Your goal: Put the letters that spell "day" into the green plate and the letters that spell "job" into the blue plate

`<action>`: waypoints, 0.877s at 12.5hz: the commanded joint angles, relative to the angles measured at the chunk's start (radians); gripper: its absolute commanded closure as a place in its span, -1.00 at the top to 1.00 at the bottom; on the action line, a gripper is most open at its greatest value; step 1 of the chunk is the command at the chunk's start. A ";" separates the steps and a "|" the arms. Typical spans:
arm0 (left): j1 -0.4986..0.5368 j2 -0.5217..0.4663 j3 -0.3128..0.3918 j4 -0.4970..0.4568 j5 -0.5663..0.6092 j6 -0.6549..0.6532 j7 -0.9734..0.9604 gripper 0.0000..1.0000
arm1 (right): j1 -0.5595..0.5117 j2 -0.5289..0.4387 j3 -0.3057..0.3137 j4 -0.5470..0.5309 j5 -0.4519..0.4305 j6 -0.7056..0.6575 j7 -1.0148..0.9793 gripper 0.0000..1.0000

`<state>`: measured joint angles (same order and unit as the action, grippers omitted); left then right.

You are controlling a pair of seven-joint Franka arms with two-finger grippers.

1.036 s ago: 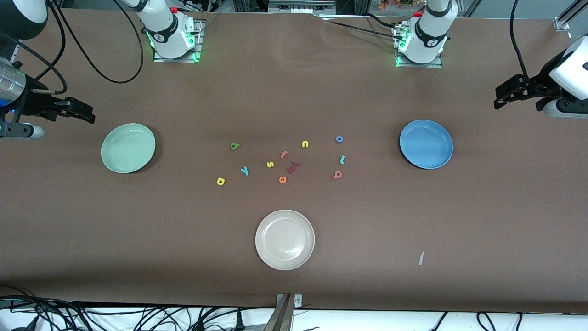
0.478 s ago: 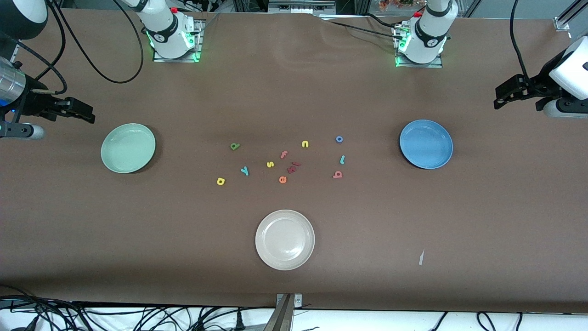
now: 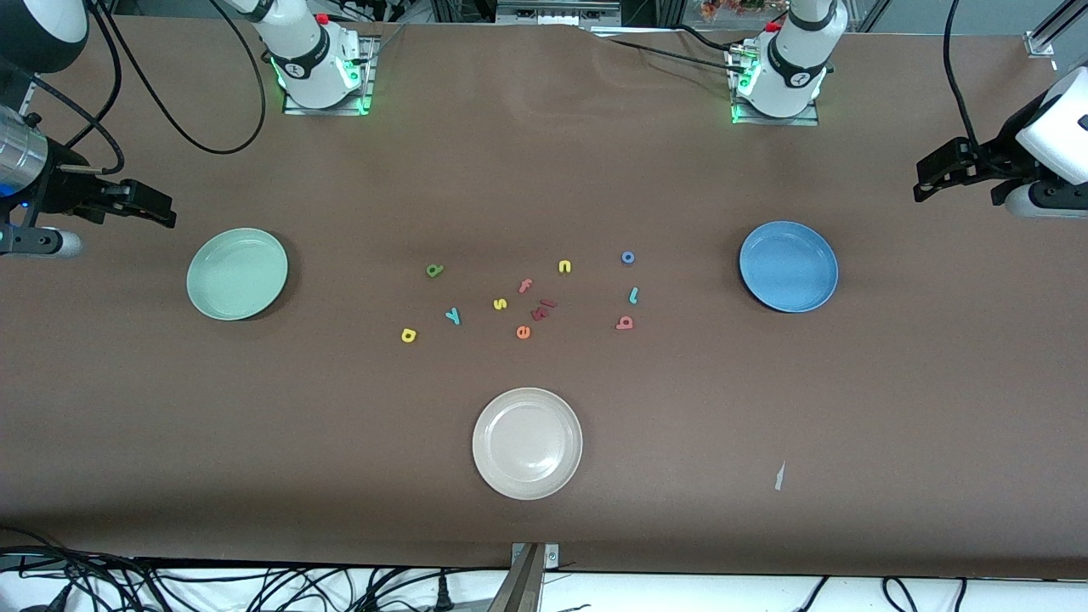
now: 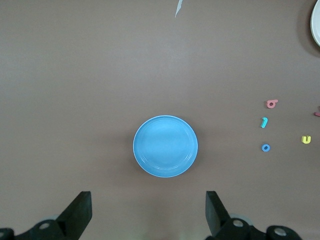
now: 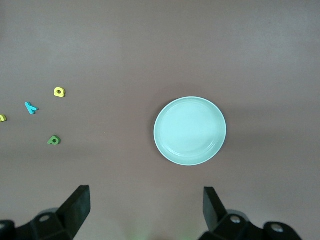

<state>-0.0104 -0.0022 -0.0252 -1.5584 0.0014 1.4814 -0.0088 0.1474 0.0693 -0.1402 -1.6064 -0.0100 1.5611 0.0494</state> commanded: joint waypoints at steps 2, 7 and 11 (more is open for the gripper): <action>-0.003 -0.001 0.004 0.017 -0.008 -0.019 0.013 1.00 | -0.003 0.004 0.001 0.023 0.007 -0.021 0.010 1.00; -0.002 -0.001 0.004 0.017 -0.008 -0.027 0.013 1.00 | -0.003 0.003 0.001 0.022 0.005 -0.021 0.009 1.00; -0.005 -0.001 0.002 0.017 -0.009 -0.039 0.015 1.00 | -0.003 0.007 0.001 0.020 0.004 -0.021 -0.006 1.00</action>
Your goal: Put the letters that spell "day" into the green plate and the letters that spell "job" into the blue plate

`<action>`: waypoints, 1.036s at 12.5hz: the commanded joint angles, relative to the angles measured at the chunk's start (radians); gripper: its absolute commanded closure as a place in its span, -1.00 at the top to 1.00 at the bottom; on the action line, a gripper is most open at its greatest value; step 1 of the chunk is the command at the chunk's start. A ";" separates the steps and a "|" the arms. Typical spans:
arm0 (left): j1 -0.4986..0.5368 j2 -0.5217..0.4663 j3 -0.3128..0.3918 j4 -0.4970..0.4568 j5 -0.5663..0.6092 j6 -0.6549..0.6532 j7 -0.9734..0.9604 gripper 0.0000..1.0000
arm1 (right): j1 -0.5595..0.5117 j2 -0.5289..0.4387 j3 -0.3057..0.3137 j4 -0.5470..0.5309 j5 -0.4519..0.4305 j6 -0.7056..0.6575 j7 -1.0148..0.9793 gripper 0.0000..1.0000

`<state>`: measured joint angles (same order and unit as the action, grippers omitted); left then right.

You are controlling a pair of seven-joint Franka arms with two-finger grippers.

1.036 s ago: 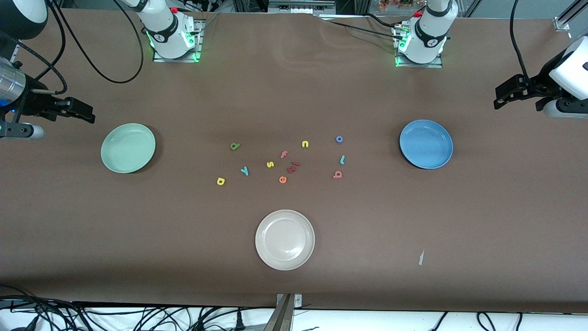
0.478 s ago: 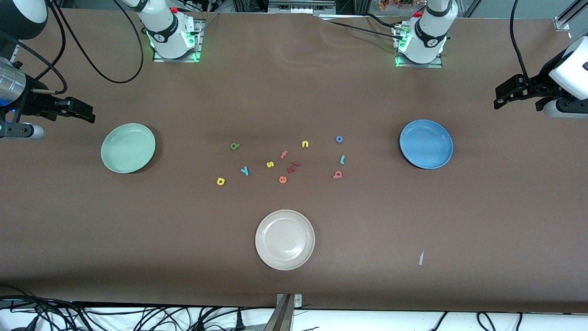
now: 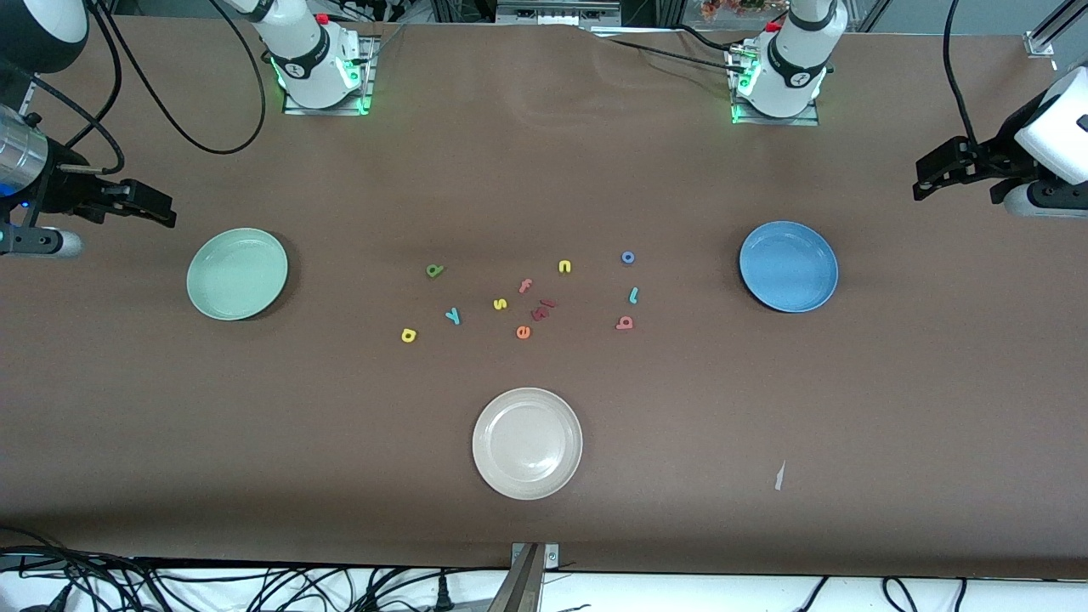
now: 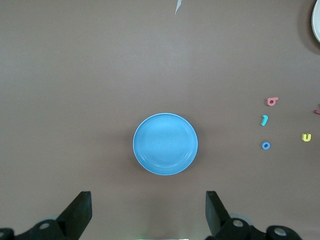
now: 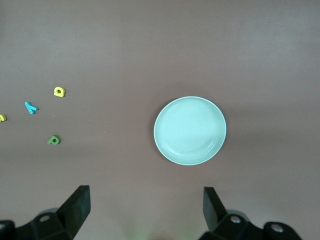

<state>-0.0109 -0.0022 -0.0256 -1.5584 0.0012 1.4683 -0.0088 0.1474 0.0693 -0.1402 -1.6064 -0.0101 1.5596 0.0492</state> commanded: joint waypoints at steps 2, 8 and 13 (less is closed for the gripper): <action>-0.004 -0.001 0.003 0.017 -0.009 -0.026 0.015 1.00 | -0.003 0.018 0.001 0.019 0.004 -0.019 -0.011 1.00; -0.009 0.010 0.003 0.001 -0.052 -0.079 -0.003 1.00 | 0.004 0.044 0.002 0.014 0.004 -0.029 -0.009 1.00; -0.075 0.115 -0.027 0.014 -0.053 -0.114 -0.011 1.00 | 0.011 0.078 0.013 -0.021 0.019 0.022 0.008 1.00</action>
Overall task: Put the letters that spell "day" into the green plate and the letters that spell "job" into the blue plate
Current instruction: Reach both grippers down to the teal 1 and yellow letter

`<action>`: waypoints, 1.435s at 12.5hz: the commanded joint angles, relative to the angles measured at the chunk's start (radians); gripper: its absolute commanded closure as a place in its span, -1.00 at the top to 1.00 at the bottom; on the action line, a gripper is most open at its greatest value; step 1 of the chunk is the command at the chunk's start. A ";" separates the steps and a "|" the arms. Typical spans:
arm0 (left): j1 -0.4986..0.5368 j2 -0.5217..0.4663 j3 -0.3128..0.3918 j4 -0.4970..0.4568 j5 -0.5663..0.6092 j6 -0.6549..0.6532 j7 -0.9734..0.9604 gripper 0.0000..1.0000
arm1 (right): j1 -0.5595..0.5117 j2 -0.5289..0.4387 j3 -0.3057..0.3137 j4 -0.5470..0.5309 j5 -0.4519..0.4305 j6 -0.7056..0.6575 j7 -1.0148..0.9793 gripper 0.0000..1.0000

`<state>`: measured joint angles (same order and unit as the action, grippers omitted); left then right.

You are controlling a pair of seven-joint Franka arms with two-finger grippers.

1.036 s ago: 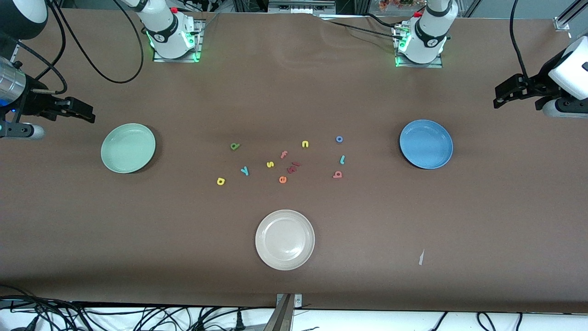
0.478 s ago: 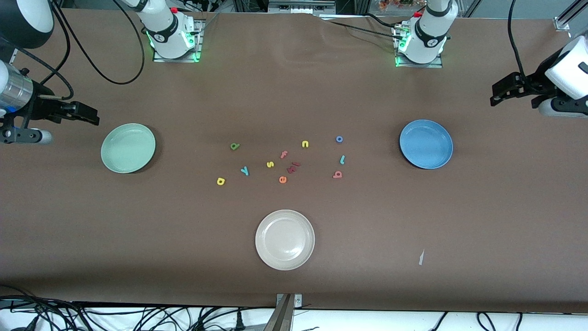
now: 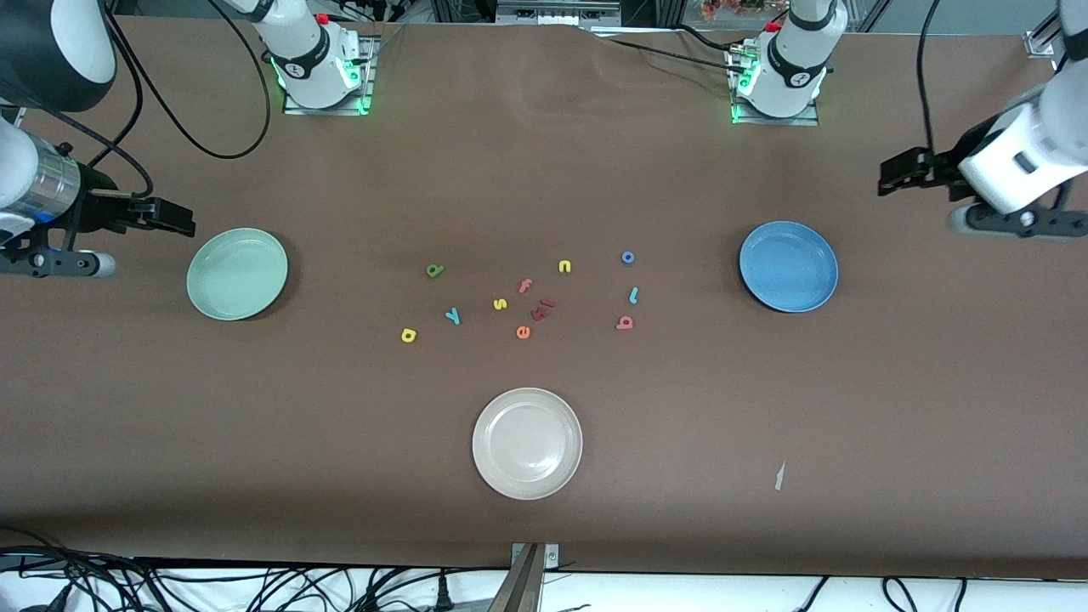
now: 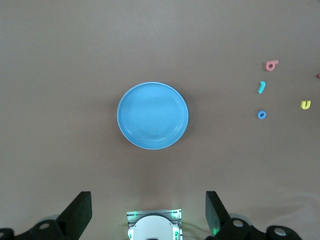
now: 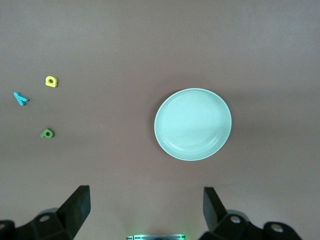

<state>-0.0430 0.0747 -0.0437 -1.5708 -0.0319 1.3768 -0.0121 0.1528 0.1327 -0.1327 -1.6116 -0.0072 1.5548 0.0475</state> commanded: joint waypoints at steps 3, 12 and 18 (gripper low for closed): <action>-0.080 0.221 -0.008 0.028 -0.072 0.077 -0.009 1.00 | 0.022 0.048 0.010 -0.037 0.016 0.093 0.035 1.00; -0.302 0.310 -0.010 -0.142 -0.151 0.404 -0.415 1.00 | 0.155 0.254 0.011 -0.031 0.113 0.388 0.311 1.00; -0.463 0.396 -0.010 -0.230 -0.026 0.616 -0.563 1.00 | 0.287 0.470 0.013 0.011 0.113 0.638 0.563 1.00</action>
<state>-0.4723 0.4346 -0.0673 -1.7992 -0.1007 1.9535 -0.5630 0.3943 0.5099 -0.1127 -1.6487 0.0950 2.1254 0.5296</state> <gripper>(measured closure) 0.000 0.000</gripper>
